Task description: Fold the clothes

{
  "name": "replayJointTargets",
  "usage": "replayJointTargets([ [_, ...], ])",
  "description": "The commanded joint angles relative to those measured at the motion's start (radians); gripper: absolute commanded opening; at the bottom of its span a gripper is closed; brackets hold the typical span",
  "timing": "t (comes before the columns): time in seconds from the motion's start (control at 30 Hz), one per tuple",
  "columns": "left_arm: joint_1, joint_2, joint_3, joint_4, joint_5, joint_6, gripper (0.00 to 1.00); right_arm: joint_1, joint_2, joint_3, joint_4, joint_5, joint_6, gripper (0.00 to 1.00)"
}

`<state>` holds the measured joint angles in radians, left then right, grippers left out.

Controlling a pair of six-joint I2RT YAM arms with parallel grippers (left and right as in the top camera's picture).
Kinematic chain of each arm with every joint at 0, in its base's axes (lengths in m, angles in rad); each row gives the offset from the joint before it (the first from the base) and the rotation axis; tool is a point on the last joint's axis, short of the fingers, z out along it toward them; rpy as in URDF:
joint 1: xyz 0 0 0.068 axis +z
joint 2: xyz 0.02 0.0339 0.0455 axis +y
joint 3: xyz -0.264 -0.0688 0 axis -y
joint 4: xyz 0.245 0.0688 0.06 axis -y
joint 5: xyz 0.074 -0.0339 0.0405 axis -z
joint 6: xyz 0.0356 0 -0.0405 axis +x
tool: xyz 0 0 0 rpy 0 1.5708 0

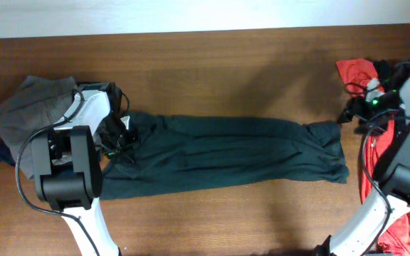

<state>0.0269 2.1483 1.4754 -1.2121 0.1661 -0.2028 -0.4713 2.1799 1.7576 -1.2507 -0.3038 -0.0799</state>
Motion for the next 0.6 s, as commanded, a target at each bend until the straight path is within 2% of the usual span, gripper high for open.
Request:
replayJointTargets([
  [0.0,0.015,0.047,-0.039,0.042,-0.145,-0.02,0.0,0.063,0.028,0.003,0.002,-0.063,-0.029,0.65],
  [0.33,0.015,0.047,-0.039,0.046,-0.145,-0.02,0.0,0.105,0.038,-0.004,-0.011,0.079,-0.018,0.61],
  [0.4,0.015,0.047,-0.039,0.047,-0.145,-0.02,0.0,0.102,0.038,-0.004,-0.016,0.08,-0.024,0.65],
  [0.57,0.015,0.047,-0.039,0.051,-0.145,-0.02,0.01,0.098,0.038,-0.003,0.016,0.016,-0.1,0.67],
])
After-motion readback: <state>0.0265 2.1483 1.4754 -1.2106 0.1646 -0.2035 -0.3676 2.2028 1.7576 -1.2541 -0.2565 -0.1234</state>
